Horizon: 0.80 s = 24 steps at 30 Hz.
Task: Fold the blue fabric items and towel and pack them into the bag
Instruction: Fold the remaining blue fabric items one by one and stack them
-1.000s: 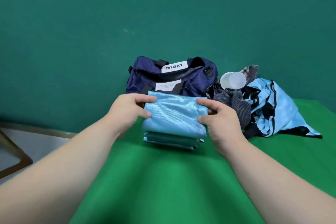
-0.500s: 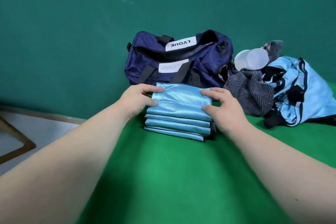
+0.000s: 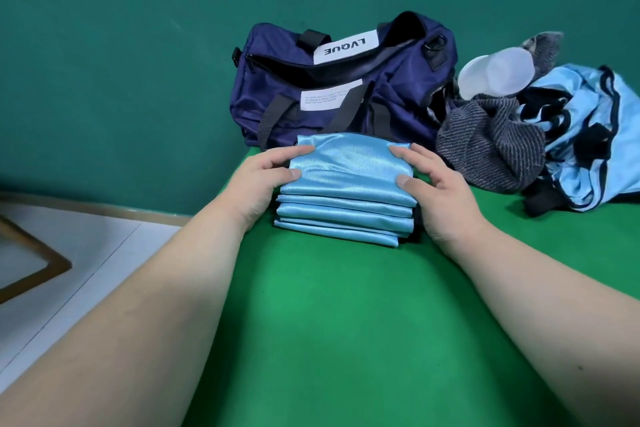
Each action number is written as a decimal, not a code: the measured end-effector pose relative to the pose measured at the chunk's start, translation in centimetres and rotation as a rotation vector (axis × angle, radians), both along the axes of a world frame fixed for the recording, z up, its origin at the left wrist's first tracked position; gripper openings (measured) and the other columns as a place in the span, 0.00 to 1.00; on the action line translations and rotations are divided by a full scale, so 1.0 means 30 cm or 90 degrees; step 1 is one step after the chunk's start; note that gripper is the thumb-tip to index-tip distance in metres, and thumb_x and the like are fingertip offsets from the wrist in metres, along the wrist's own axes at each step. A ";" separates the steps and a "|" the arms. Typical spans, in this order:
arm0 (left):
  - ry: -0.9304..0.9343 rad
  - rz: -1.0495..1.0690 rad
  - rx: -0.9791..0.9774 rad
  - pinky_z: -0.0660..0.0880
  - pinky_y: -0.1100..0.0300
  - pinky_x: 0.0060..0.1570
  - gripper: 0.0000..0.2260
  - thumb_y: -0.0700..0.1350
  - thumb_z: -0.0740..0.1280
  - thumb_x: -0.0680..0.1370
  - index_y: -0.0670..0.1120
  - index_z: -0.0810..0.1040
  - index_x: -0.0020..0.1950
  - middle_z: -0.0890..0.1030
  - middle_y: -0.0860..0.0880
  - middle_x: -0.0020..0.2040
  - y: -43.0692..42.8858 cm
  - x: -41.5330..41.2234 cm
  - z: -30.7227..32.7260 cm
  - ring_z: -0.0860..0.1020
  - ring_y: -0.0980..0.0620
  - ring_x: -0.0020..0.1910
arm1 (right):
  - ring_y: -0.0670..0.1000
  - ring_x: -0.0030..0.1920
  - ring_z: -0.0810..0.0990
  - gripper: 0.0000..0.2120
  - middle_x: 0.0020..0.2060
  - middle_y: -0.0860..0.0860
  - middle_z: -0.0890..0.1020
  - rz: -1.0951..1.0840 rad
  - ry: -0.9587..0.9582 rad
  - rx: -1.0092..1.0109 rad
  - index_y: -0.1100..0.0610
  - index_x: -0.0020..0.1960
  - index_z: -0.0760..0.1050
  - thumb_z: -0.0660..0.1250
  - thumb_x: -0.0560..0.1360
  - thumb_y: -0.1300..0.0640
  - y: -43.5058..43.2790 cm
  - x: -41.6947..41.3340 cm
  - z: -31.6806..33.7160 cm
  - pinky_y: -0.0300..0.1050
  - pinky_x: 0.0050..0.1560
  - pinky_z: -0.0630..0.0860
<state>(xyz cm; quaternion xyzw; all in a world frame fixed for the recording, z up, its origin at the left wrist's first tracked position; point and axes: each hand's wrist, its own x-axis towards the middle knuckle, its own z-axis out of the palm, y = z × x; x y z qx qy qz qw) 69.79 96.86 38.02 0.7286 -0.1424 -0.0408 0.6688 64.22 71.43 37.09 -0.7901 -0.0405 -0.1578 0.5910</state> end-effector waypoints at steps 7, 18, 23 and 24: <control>0.036 0.007 -0.053 0.70 0.51 0.68 0.20 0.39 0.65 0.69 0.51 0.84 0.59 0.83 0.48 0.61 -0.007 -0.011 0.005 0.79 0.47 0.62 | 0.41 0.69 0.71 0.19 0.72 0.48 0.73 -0.031 0.032 0.197 0.43 0.55 0.84 0.66 0.70 0.61 0.057 0.006 0.003 0.38 0.71 0.65; 0.171 -0.016 -0.245 0.75 0.47 0.63 0.22 0.37 0.54 0.78 0.49 0.78 0.67 0.82 0.43 0.61 -0.033 -0.035 0.013 0.80 0.41 0.61 | 0.51 0.67 0.76 0.28 0.62 0.45 0.81 -0.103 0.039 0.242 0.36 0.56 0.81 0.62 0.57 0.47 0.139 0.010 -0.001 0.58 0.71 0.69; 0.152 -0.029 -0.200 0.73 0.46 0.65 0.23 0.37 0.53 0.78 0.53 0.79 0.66 0.82 0.46 0.62 -0.023 -0.032 0.006 0.79 0.42 0.63 | 0.49 0.65 0.76 0.23 0.64 0.45 0.79 -0.102 0.039 0.185 0.42 0.61 0.79 0.59 0.72 0.60 0.141 -0.026 -0.012 0.54 0.70 0.70; 0.148 -0.030 -0.192 0.73 0.46 0.66 0.23 0.37 0.53 0.78 0.53 0.79 0.65 0.82 0.47 0.63 -0.024 -0.033 0.007 0.79 0.43 0.63 | 0.49 0.63 0.77 0.23 0.63 0.45 0.79 -0.100 0.040 0.187 0.43 0.61 0.79 0.58 0.73 0.61 0.138 -0.030 -0.012 0.53 0.69 0.71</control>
